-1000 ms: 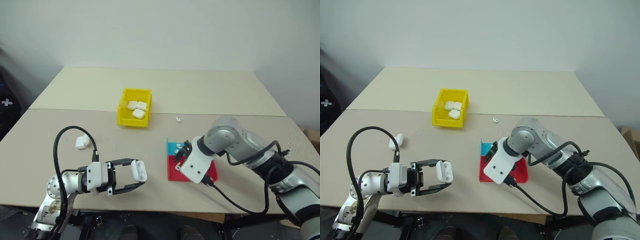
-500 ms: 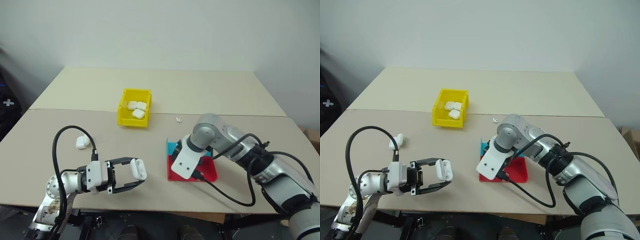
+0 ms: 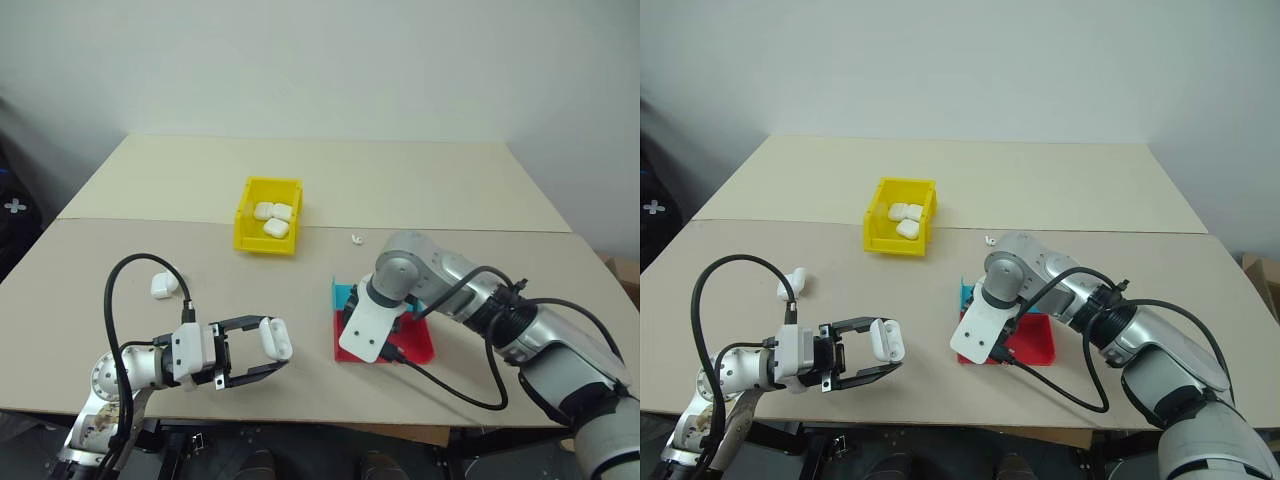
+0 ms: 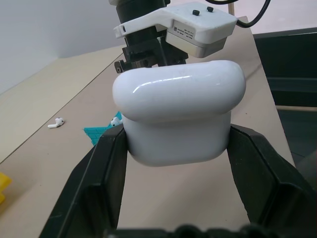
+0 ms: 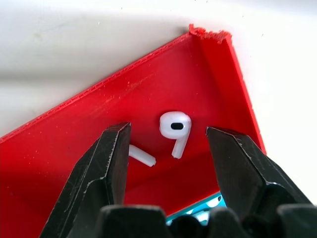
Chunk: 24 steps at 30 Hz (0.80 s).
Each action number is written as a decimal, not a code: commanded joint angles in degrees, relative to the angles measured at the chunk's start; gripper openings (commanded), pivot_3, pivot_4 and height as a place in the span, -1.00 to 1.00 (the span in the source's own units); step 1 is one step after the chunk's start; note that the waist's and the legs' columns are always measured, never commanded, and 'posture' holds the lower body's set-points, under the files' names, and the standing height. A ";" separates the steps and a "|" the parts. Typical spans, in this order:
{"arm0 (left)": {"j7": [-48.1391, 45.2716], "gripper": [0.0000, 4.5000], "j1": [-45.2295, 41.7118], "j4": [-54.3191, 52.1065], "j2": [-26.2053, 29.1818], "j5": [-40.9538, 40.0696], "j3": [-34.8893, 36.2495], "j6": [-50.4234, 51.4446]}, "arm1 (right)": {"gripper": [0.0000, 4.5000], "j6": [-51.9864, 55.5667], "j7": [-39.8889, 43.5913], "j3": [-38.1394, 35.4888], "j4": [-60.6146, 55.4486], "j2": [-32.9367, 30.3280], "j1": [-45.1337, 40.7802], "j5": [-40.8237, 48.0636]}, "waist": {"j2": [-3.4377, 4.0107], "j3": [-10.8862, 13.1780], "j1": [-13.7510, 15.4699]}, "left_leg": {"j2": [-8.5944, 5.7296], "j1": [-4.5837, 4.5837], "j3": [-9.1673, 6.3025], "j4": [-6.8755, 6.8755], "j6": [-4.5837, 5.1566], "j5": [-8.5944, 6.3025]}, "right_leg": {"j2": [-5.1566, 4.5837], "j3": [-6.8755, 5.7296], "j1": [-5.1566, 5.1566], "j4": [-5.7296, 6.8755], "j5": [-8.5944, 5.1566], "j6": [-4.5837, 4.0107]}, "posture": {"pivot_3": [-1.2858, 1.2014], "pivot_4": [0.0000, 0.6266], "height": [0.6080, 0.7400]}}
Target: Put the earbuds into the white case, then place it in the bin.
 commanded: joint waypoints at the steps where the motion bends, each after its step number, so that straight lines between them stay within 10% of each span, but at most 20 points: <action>1: 0.38 0.23 -0.48 -2.03 0.44 -0.20 0.49 -0.40 | 0.29 0.63 3.02 -0.33 -0.71 0.29 -1.66 0.29 | 0.00 0.00 0.02 | 0.00 0.00 0.00 0.00 0.00 0.00 | 0.00 0.00 0.00 0.00 0.00 0.00 | 0.03 -0.52 1.00; 6: 0.54 0.23 -0.43 -2.02 0.26 0.07 0.35 -0.64 | 0.29 1.08 3.00 -0.38 -0.62 0.82 -1.63 0.69 | 0.00 0.00 0.04 | 0.00 0.00 0.00 0.00 0.00 0.00 | 0.00 0.00 0.00 0.00 0.00 0.00 | 0.03 -0.52 1.00; 11: 0.72 0.23 -0.20 -2.11 0.40 0.13 0.52 -0.66 | -0.25 0.46 2.27 -0.89 0.32 1.51 -1.28 -1.24 | 0.00 0.00 0.02 | 0.00 0.00 0.00 0.00 0.00 0.00 | 0.00 0.00 0.00 0.01 0.00 0.00 | 0.03 -0.52 1.00; 24: 1.11 0.23 -0.27 -2.00 0.35 0.31 0.51 -0.88 | -0.25 -0.12 1.89 -1.09 1.50 2.31 -1.09 -2.52 | 0.00 0.00 0.03 | 0.00 0.00 0.00 0.00 0.00 0.00 | 0.00 0.00 0.00 0.00 0.00 -0.01 | 0.03 -0.52 1.00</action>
